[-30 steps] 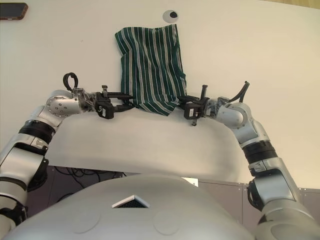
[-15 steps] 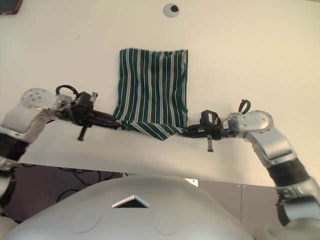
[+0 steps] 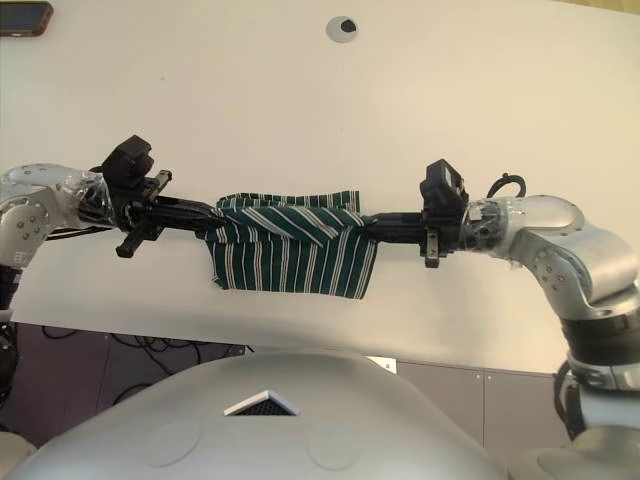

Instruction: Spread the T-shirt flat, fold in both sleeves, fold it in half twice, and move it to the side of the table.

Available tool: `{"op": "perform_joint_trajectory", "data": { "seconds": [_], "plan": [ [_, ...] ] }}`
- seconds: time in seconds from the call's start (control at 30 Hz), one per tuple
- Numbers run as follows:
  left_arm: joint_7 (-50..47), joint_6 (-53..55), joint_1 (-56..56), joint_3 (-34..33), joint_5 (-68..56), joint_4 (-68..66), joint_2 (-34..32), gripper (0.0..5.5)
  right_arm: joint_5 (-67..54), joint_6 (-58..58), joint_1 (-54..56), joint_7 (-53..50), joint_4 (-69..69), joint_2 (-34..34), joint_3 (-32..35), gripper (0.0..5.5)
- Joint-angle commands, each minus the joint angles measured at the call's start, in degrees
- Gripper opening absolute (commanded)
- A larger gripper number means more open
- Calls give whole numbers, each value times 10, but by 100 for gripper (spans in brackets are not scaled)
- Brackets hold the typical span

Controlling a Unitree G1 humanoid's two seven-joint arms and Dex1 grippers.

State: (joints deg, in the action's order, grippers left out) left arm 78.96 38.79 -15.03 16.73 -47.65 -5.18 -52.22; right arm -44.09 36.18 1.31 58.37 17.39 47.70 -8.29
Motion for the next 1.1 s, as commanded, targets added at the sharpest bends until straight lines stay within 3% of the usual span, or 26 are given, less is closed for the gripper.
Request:
{"op": "perform_joint_trajectory", "data": {
  "seconds": [0.03,0.3,0.33,0.37,0.67,0.77,0.93,1.03,1.1],
  "plan": [
    [-19,-10,-8,-3,67,-60,26,1,59,-19,15,-24,-36,-32,-21,0],
    [-59,-9,-29,-34,132,-130,87,1,112,-39,30,-53,-71,-90,-24,0],
    [-68,-11,-33,-39,141,-140,94,35,117,-39,33,-60,-78,-95,-20,0],
    [-77,-13,-37,-42,150,-151,101,49,123,-40,37,-68,-85,-101,-14,36],
    [-99,-57,-69,-82,215,-251,132,199,129,-52,68,-74,-119,-114,37,197],
    [-171,-157,-120,-139,231,-336,175,211,73,-31,65,-51,-53,-134,48,199],
    [-349,-305,-177,-246,220,-422,289,211,101,-23,35,-24,27,-136,-60,199],
    [-416,-366,-183,-293,205,-436,352,211,226,-63,37,-39,-35,-121,-154,199],
    [-443,-398,-192,-307,209,-439,376,211,267,-65,45,-63,-93,-143,-175,199]
  ]
}}
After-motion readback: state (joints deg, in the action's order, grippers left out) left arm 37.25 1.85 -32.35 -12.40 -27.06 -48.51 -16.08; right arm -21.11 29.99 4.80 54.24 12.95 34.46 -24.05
